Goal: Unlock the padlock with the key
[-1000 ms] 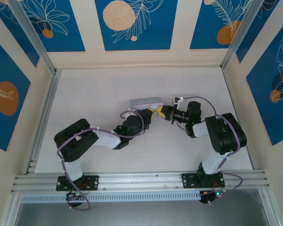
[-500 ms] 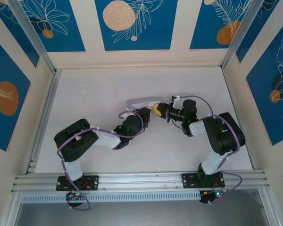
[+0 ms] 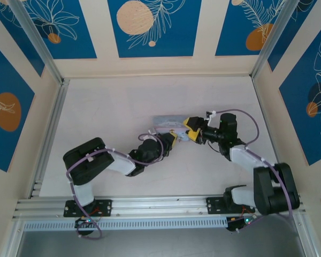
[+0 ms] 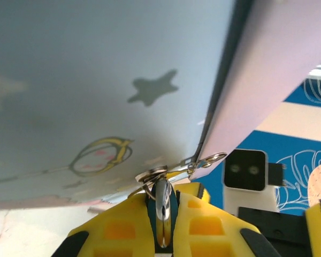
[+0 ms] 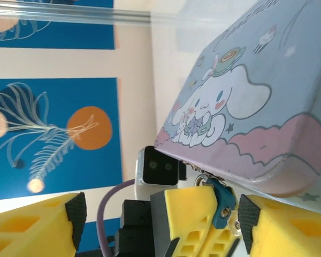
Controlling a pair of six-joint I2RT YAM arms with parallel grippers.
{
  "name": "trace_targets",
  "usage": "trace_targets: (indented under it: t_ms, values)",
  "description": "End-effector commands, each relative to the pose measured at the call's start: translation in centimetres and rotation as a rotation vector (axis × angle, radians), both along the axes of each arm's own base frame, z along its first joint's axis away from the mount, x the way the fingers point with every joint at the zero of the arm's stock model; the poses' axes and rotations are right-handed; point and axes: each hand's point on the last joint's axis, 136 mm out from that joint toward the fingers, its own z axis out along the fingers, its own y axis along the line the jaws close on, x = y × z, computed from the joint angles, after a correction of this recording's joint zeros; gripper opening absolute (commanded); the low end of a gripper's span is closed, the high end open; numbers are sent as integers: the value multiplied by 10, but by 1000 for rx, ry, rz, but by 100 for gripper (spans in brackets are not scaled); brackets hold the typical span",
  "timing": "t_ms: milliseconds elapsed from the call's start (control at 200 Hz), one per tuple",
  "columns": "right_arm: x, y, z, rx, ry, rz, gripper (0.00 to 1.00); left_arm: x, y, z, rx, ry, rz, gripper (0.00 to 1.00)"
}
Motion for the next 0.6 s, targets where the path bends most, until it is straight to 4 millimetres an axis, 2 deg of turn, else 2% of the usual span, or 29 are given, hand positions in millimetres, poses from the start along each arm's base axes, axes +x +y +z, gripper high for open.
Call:
trace_targets:
  t_ms: [0, 115, 300, 500, 590]
  values:
    - [-24, -13, -32, -195, 59, 18, 77, -7, -6, 13, -30, -54, -52, 0]
    - [-32, -15, -28, -334, -20, 46, 76, -9, -7, 7, -13, -36, -71, 0]
    - [-45, -10, -29, -674, -173, 152, 62, -13, -9, 0, 12, -8, -108, 0]
    - [-45, -12, -30, -878, -286, 206, 57, -14, -8, -3, 37, 11, -140, 0]
    - [-46, -9, -30, -916, -323, 234, 49, -14, -8, -5, 47, 18, -153, 0]
